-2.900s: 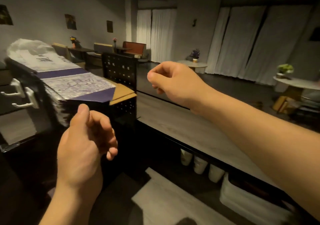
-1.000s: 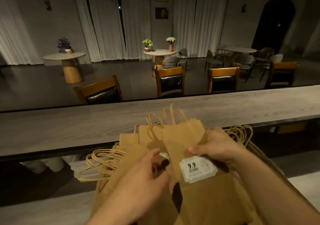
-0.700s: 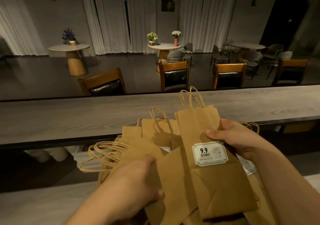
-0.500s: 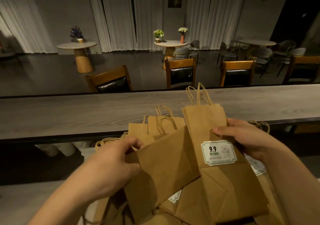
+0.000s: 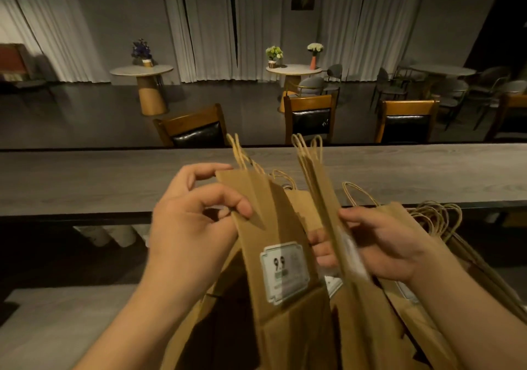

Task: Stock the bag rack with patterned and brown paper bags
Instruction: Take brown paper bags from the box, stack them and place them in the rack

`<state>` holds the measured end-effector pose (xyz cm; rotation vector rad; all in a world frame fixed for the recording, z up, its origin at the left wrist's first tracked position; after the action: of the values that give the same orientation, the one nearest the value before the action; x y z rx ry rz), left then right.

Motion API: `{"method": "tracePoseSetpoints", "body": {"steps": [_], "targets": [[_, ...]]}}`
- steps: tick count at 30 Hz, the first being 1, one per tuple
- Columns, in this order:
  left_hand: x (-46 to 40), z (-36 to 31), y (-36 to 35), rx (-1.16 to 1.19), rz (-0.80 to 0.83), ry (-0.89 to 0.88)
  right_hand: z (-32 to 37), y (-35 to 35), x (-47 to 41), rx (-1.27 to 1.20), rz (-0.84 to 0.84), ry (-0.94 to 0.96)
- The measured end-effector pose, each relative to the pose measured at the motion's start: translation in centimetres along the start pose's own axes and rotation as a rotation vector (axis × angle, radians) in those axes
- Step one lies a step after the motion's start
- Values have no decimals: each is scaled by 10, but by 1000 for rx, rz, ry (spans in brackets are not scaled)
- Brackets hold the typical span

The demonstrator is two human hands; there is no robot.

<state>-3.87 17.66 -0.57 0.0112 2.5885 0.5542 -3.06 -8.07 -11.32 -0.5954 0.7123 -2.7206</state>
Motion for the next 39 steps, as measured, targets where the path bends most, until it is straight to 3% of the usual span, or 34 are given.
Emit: {"method": "tracePoseSetpoints", "body": {"steps": [3,5,9,12,15,18,22,26,31,36,39], "targets": [[2,7,-25,186,-31,51,-7,-24,-7,103,29,21],[4,10,-43,334,36,140,-3,-23,-6,145,-56,62],[11,35,-34,519,70,477,30,5,13,178,-210,182],[34,54,-26,705,152,791,37,18,22,444,-263,111],[65,64,-44,775,258,1081,29,18,15,866,-348,39],[81,63,-60,826,231,1185,21,10,0,1104,-360,43],[83,61,-79,879,219,1142,17,11,-3,1173,-419,46],[71,57,-92,771,279,1042,8,16,1,840,-391,7],[41,29,-86,589,428,800,11,5,3,679,-273,72],[-5,37,-34,-188,438,318,39,17,15,155,-304,310],[-21,46,-31,-565,481,180,41,27,17,89,-335,290]]}}
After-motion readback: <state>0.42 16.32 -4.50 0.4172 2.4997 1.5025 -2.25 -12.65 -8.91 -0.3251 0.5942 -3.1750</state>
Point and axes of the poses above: each hand's wrist, its own x-axis away from the middle knuckle, its own y-axis out of the back of the hand, z = x × y, the point moved 7 cm from there along -x, towards the middle knuckle, and after that the axes turned 4 degrees about z, right-handed, at the moved point
